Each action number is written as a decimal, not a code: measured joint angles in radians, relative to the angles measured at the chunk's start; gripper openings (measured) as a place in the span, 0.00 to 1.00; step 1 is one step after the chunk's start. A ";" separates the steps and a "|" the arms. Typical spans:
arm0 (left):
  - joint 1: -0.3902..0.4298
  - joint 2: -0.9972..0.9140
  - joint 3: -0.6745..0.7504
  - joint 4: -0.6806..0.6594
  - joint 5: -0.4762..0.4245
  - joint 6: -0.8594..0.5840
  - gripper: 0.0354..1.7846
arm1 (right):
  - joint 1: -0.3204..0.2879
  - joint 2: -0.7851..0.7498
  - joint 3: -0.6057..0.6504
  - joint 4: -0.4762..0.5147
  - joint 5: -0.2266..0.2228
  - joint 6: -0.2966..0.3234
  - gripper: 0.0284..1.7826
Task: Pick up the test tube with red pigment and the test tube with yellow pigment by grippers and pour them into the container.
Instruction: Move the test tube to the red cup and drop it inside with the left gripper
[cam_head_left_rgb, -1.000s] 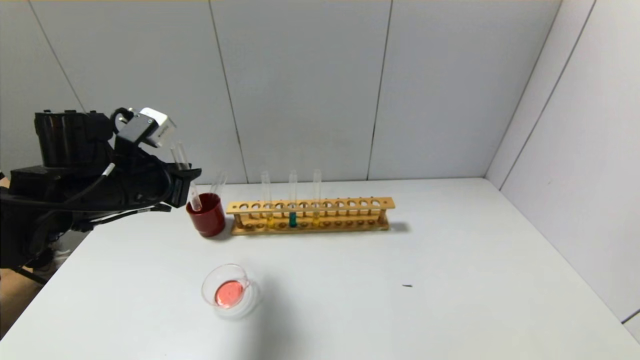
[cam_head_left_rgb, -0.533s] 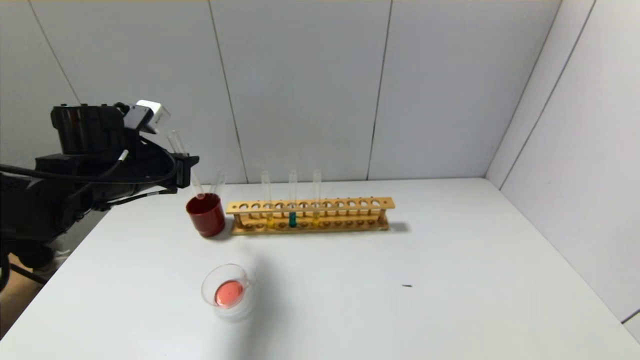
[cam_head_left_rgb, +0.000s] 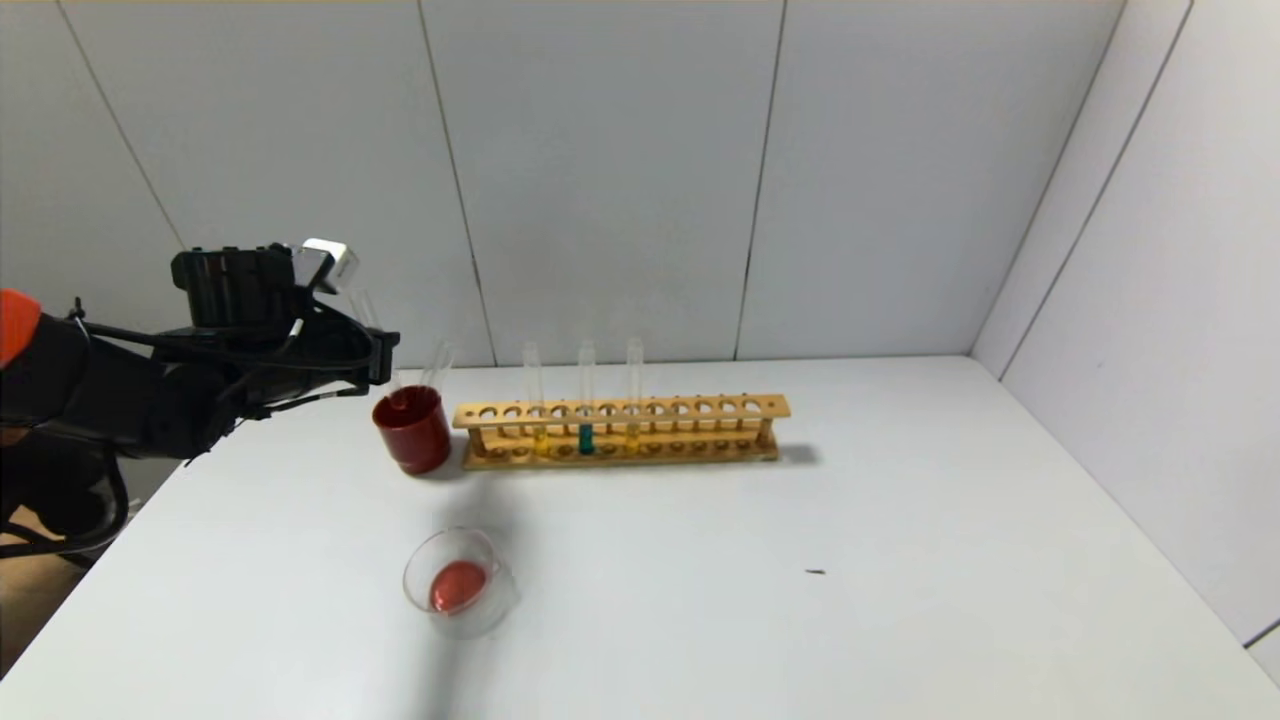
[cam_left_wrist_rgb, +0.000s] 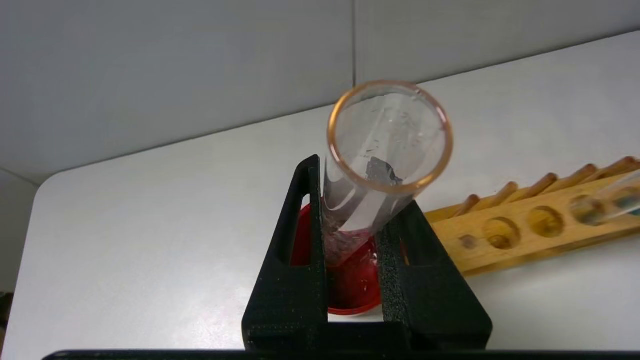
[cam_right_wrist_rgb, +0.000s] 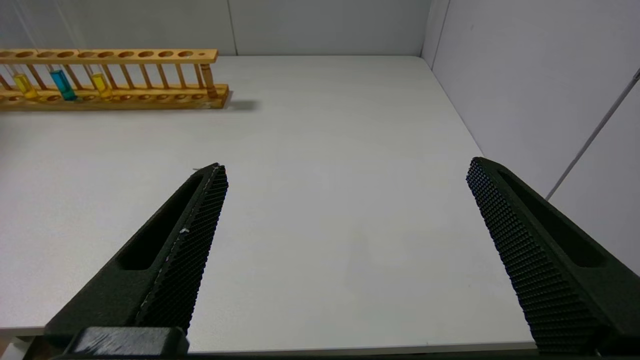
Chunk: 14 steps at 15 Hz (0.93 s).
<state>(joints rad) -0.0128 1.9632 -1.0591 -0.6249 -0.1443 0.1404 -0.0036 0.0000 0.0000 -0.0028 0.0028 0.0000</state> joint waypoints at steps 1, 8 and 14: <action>0.003 0.021 -0.010 -0.004 0.000 0.000 0.17 | 0.000 0.000 0.000 0.000 0.000 0.000 0.98; 0.022 0.159 -0.054 -0.069 0.000 0.001 0.17 | 0.001 0.000 0.000 0.000 0.000 0.000 0.98; 0.022 0.212 -0.077 -0.073 0.002 0.001 0.24 | 0.000 0.000 0.000 0.000 0.000 0.000 0.98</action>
<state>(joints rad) 0.0091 2.1749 -1.1366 -0.6974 -0.1419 0.1417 -0.0032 0.0000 0.0000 -0.0028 0.0028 0.0000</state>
